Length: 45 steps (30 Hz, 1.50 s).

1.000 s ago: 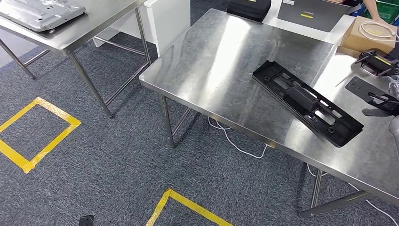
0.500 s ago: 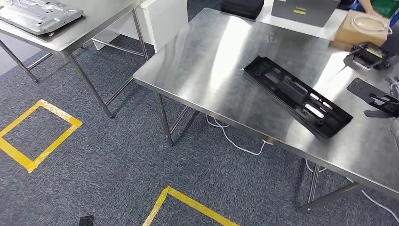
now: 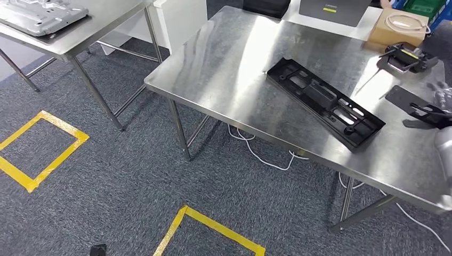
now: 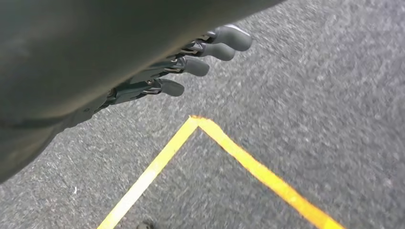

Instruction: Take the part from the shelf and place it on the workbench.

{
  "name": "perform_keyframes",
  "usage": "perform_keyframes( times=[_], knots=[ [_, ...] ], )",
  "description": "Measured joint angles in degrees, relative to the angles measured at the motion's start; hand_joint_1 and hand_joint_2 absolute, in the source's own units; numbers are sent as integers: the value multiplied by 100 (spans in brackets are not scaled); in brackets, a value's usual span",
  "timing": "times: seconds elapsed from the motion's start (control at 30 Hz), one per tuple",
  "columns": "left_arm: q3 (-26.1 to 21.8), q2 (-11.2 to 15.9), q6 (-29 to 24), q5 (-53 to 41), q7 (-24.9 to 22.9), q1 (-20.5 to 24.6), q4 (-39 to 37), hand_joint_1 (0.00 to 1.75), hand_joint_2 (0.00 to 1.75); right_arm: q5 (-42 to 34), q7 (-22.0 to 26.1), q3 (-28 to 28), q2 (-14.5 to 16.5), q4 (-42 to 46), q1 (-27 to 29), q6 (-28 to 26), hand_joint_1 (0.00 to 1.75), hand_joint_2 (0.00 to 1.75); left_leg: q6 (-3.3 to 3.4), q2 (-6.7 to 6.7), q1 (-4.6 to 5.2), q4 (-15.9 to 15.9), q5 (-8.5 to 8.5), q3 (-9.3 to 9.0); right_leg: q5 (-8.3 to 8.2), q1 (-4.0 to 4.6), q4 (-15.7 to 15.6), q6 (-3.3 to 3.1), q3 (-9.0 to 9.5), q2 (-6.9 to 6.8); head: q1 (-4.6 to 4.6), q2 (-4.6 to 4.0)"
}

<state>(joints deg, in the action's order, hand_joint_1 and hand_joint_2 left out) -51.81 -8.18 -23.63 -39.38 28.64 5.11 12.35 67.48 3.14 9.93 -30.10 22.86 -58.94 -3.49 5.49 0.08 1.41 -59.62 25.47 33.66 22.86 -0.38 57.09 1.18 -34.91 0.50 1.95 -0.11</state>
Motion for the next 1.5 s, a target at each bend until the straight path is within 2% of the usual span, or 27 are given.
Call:
perform_keyframes(
  times=[0.07, 0.13, 0.23, 0.27, 0.3, 0.33, 0.4, 0.43, 0.5, 0.57, 0.63, 0.73, 0.8, 0.87, 0.9, 0.93, 0.97, 1.03, 1.07, 1.1, 1.17, 1.23, 1.3, 1.37, 1.4, 1.43, 1.5],
  knots=[
    [-1, 1, -1, -8, 1, 2, -1, 0, 0, -49, 46, 2, -6, 0, 11, -45, 0, 0, -4, 26, -31, 170, -102, -51, -17, 23, -15, 51, -32, -9, 6, 0],
    [-2, -4, 2, -16, 3, 5, -2, 0, 0, -115, 107, 2, -42, 0, 0, -87, 0, 0, -26, 38, -72, 308, -213, -71, 128, 26, 204, 47, -169, -20, -3, 0],
    [-2, -17, 10, -22, 3, 1, -3, 0, 0, -201, 195, 1, -72, 0, 14, -122, 0, 0, -49, 35, -88, 341, -288, 4, 578, -30, 1199, 46, -613, -24, -8, 0],
    [-2, -26, 14, -24, 2, -1, -4, 0, 0, -217, 212, 0, -74, -1, 39, -126, 0, 0, -66, 37, -102, 338, -302, 31, 653, -59, 1444, 86, -708, -25, -6, 0],
    [-2, -36, 18, -25, 2, -2, -5, 0, 0, -230, 224, 0, -72, -1, 63, -127, 0, 0, -88, 39, -118, 334, -315, 55, 645, -93, 1478, 151, -697, -29, -6, 0],
    [-2, -44, 23, -25, 1, -2, -6, 0, 0, -241, 238, -1, -72, -2, 80, -126, 0, 0, -114, 40, -137, 323, -324, 78, 562, -137, 1291, 236, -575, -38, -6, 0],
    [-2, -48, 26, -28, 0, -2, -7, 0, 0, -237, 281, -1, -73, -1, 78, -124, 0, 0, -186, 43, -159, 271, -321, 125, 324, -217, 489, 393, -121, -82, -9, 0],
    [-2, -46, 22, -35, -5, -1, -7, 0, 0, -222, 304, 0, -72, 4, 69, -123, 0, 0, -230, 46, -159, 233, -316, 158, 242, -211, 163, 408, 61, -83, -8, 0],
    [-2, -41, -1, -55, -21, -1, -8, 0, 0, -181, 341, 1, -66, 15, 60, -121, 0, 0, -266, 48, -137, 171, -311, 224, 192, -213, -92, 349, 191, -67, 5, 0],
    [-2, -38, -16, -66, -31, -5, -11, 0, 0, -143, 373, 2, -49, 21, 73, -120, 0, 0, -211, 47, -145, 150, -327, 262, 157, -239, -105, 287, 184, -46, 15, 0],
    [-2, -28, -21, -66, -32, -9, -14, 0, 0, -97, 405, 5, -34, 29, 69, -119, 0, 0, -179, 49, -162, 162, -344, 256, 121, -255, -159, 294, 204, -41, 18, 0],
    [-3, -21, -31, -63, -21, -2, -15, 0, 0, -53, 451, 18, -39, 91, 79, -124, 0, 0, -109, 79, -163, 673, -548, -56, 68, -227, -307, 289, 292, -50, 17, 0],
    [-3, -28, -32, -67, -14, 8, -15, 0, 0, -47, 474, 32, -59, 116, 74, -126, 0, 0, -73, 94, -219, 1078, -738, -276, 277, -196, 132, 220, 59, -52, -3, 0],
    [-3, -34, -14, -85, -17, 13, -16, 0, 0, -49, 472, 40, -85, 116, 78, -128, 0, 0, -106, 68, -271, 1173, -804, -293, 597, -217, 946, 216, -361, -41, -9, 0],
    [-3, -38, -1, -101, -26, 10, -17, 0, 0, -53, 468, 40, -97, 116, 117, -136, 0, 0, -147, 46, -313, 1170, -814, -275, 669, -245, 1204, 266, -496, -41, -19, 0],
    [-4, -42, 15, -115, -39, 8, -19, 0, 0, -61, 466, 40, -111, 116, 168, -150, 0, 0, -205, 15, -363, 1150, -817, -248, 659, -291, 1265, 348, -529, -43, -29, 0],
    [-3, -46, 29, -128, -53, 5, -20, 0, 0, -74, 471, 40, -127, 117, 219, -171, 0, 0, -278, -21, -422, 1101, -809, -208, 556, -350, 1064, 453, -426, -43, -37, 0],
    [-3, -39, 44, -141, -74, 5, -21, 0, 0, -108, 485, 40, -156, 119, 301, -230, 0, 0, -465, -99, -509, 869, -732, -45, 280, -473, 268, 658, 6, 29, -56, 0],
    [-3, -35, 46, -144, -80, 3, -21, 0, 0, -126, 492, 40, -176, 134, 361, -259, 0, 0, -554, -127, -540, 722, -689, 58, 174, -488, -74, 697, 189, 95, -15, 0],
    [-3, -34, 47, -145, -88, -5, -24, 0, 0, -138, 496, 40, -191, 151, 443, -281, 0, 0, -619, -135, -562, 638, -683, 146, 105, -473, -294, 687, 301, 151, 49, 0],
    [-2, -52, 46, -148, -100, -28, -34, 0, 0, -152, 499, 40, -218, 189, 569, -301, 0, 0, -698, -139, -595, 613, -742, 255, 43, -377, -390, 600, 315, 173, 142, 0],
    [-2, -64, 42, -150, -104, -32, -43, 0, 0, -159, 499, 40, -219, 228, 606, -305, 0, 0, -746, -95, -592, 559, -724, 371, 35, -435, -415, 547, 327, 91, 150, 0],
    [-2, -50, 34, -157, -102, -21, -44, 0, 0, -167, 495, 40, -201, 278, 654, -307, 0, 0, -780, 7, -586, 29, -508, 678, 66, -538, -474, 472, 408, -13, 228, 0],
    [-2, -33, 27, -164, -100, -24, -45, 0, 0, -177, 484, 40, -169, 299, 714, -308, 0, 0, -826, 66, -593, -836, -249, 1119, 129, -538, -496, 368, 503, -103, 274, 0],
    [-2, -31, 25, -166, -101, -27, -45, 0, 0, -185, 469, 40, -142, 304, 744, -319, 0, 0, -845, 71, -601, -1128, -203, 1285, 176, -533, -497, 334, 562, -135, 274, 0],
    [-3, -24, 20, -168, -101, -28, -45, 0, 0, -196, 445, 40, -109, 316, 777, -347, 0, 0, -851, 73, -616, -1208, -255, 1352, 227, -545, -493, 324, 627, -158, 274, 0],
    [-5, 0, 8, -169, -96, -28, -44, 0, 0, -225, 374, 40, -44, 361, 817, -453, 0, 0, -844, 74, -659, -748, -601, 1176, 356, -614, -448, 398, 752, -173, 276, 0]
  ],
)
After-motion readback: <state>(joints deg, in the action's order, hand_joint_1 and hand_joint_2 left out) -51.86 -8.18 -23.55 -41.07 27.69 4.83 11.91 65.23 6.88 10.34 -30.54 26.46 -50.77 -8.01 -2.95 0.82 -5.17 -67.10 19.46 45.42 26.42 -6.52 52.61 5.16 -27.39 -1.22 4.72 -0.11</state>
